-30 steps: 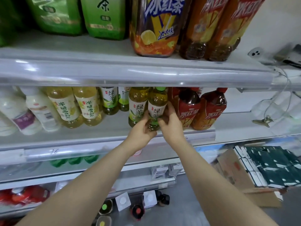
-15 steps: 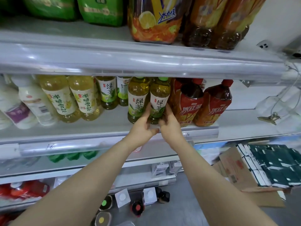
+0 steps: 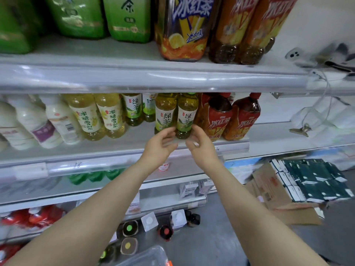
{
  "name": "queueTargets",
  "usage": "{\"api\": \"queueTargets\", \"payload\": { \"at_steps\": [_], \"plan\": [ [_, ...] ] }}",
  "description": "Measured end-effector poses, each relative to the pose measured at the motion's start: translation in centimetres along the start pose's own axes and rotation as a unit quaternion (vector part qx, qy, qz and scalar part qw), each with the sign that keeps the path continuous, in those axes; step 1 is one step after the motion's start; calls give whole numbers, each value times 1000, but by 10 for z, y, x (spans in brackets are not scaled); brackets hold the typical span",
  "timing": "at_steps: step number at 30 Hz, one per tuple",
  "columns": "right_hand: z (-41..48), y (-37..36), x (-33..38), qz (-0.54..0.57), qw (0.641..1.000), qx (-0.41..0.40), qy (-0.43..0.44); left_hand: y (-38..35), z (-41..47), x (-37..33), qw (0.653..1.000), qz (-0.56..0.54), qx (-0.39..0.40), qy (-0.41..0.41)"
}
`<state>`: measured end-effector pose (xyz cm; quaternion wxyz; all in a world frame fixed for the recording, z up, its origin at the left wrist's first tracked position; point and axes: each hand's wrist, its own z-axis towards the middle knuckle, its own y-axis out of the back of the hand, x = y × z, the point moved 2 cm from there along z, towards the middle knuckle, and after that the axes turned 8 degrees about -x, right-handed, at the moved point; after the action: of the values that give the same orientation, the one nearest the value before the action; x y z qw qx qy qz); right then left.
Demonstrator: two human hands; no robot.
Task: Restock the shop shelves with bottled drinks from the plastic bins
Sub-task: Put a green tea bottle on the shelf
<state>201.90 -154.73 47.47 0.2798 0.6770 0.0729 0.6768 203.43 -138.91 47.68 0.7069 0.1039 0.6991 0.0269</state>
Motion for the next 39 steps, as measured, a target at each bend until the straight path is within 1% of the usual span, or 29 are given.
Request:
{"api": "queueTargets", "payload": {
  "at_steps": [4,8,11,14,18,23,26,30,35,39],
  "plan": [
    [-43,3,32,-12,1000,-17,23,34,-32,-19,999,13,-17,-26],
    [-84,-9,65,-7,997,-23,76,77,-66,-35,997,14,-43,-65],
    [-105,-26,90,-16,993,-9,118,114,-94,-42,993,19,-80,-81],
    [-122,-46,113,-25,986,31,164,149,-124,-44,986,35,-135,-87],
    [-140,-78,144,-37,969,113,217,190,-163,-40,972,34,-222,-67],
    [-174,-123,185,-54,948,176,260,251,-207,-33,961,30,-271,-53],
    [-201,-160,210,-54,942,187,274,300,-232,-28,956,27,-286,-60],
    [-246,-224,244,-41,934,212,283,379,-270,-23,950,57,-299,-67],
    [-304,-318,295,-25,925,236,296,489,-321,-2,943,106,-313,-49],
    [-346,-399,333,11,915,275,295,577,-369,20,929,126,-348,-24]
  ]
}}
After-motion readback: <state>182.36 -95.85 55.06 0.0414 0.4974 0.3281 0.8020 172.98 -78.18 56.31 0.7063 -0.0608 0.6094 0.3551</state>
